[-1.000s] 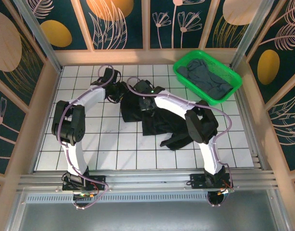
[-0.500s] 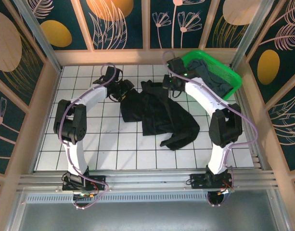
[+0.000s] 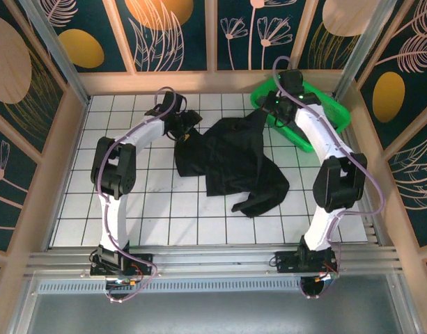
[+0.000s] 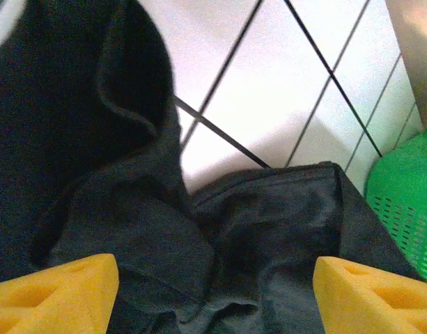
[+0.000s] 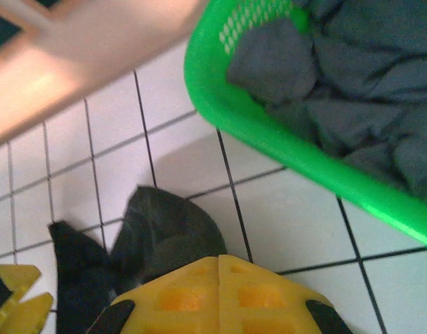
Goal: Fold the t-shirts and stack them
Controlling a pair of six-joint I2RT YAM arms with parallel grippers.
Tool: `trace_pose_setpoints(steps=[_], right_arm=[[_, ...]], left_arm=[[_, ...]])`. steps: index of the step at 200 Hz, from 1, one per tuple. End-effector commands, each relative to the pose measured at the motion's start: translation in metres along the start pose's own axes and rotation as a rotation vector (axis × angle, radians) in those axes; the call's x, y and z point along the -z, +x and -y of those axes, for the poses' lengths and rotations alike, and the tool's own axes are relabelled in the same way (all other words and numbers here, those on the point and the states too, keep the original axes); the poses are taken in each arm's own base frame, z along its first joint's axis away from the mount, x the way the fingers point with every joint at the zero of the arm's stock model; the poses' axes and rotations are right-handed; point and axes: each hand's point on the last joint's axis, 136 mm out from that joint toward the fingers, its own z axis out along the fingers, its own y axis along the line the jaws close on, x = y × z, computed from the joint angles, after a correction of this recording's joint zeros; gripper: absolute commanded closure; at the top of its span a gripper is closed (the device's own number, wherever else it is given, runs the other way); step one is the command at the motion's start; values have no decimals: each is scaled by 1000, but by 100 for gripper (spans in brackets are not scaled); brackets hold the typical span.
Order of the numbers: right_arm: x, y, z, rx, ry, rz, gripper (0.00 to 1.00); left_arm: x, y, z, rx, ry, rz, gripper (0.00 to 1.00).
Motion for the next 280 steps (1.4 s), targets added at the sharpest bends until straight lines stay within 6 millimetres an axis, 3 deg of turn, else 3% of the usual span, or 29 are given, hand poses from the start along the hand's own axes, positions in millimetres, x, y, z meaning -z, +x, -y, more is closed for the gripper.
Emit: trace_pose_setpoints(steps=[1,36,62,85,107,127,159,182,221,236,249,266,280], right_arm=[[61,-59,-25,-21,-129,186,100],[96,-99,-24,-57,-218,295,100],[103,-110,-20,-68,-241,310,100],[104,-110,-22,-70,-273,298,100],[107,-109,-25,-68,-291,294,100],[112,-110,-30,-64,-311,298,100],[113,-108,-28,-72,-307,293,100],[113,-102,-26,-82,-310,284,100],[116,-91,-24,-100,-321,272,100],[117,-87,-22,-103,-318,271,100],[119,-86,-23,-104,-322,269,100],[119,-84,-22,-107,-326,266,100],[119,-83,-24,-109,-335,264,100]], left_arm=[[-5,3,0,11,-51,-12,24],[-14,-9,-16,11,-136,22,18],[-25,-17,-22,52,-145,35,17],[-35,-28,-5,78,-78,47,17],[-38,-30,30,61,8,30,21],[-33,-16,63,8,85,6,21],[-27,22,109,-48,189,-60,23],[-45,53,120,-54,208,-138,27],[-60,75,148,-86,330,-174,33],[-69,83,144,-99,303,-194,39],[-79,89,125,-95,225,-218,42],[-83,88,104,-102,144,-197,39],[-82,86,101,-104,144,-175,35]])
